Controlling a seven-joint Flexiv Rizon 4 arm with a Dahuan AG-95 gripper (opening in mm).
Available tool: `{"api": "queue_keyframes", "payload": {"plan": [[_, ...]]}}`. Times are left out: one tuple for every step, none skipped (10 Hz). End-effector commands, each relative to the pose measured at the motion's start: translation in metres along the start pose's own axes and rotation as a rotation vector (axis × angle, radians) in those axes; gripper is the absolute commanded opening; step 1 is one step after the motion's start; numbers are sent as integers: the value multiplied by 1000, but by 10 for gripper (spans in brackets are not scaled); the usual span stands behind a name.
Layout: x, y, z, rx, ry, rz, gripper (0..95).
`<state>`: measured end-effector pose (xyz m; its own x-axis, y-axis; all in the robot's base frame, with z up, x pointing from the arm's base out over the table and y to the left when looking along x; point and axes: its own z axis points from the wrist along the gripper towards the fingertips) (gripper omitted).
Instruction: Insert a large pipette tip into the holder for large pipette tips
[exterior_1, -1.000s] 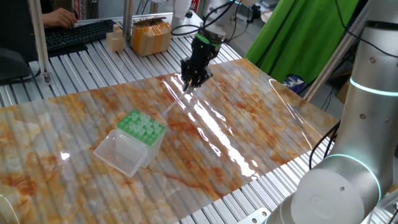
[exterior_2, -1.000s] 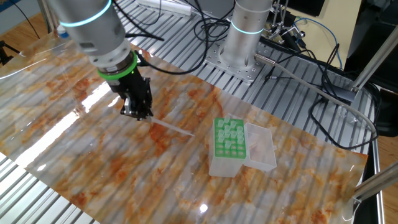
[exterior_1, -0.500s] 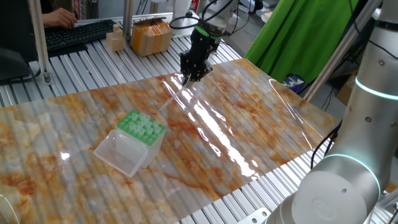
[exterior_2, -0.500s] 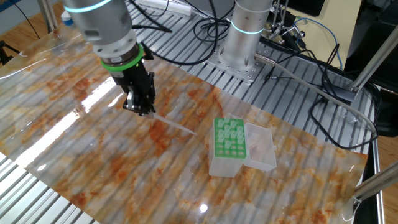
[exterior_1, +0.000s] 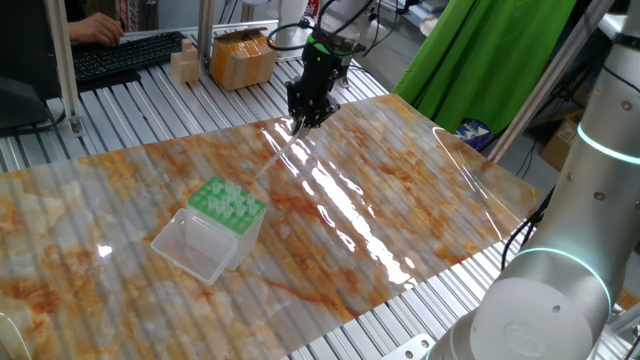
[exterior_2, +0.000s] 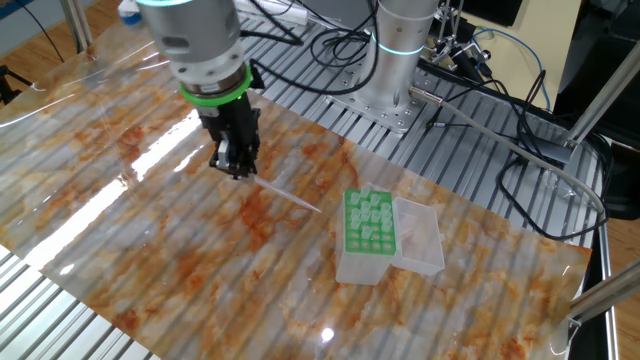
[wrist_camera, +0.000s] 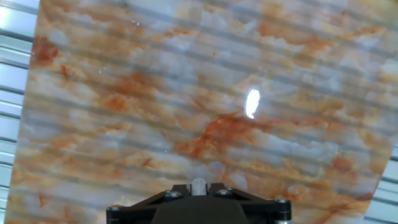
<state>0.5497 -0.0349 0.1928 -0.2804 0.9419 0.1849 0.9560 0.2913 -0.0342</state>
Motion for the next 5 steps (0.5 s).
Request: {"api": "queue_keyframes", "payload": {"plan": [[2,1,-5,7,-13,2,0],[5,0,-8,7,-28,3,0],[6,0,-9,8,-40,9,0],[5,0,-9,9,-51,5,0],[5,0,-9,10,-60,6,0]]}}
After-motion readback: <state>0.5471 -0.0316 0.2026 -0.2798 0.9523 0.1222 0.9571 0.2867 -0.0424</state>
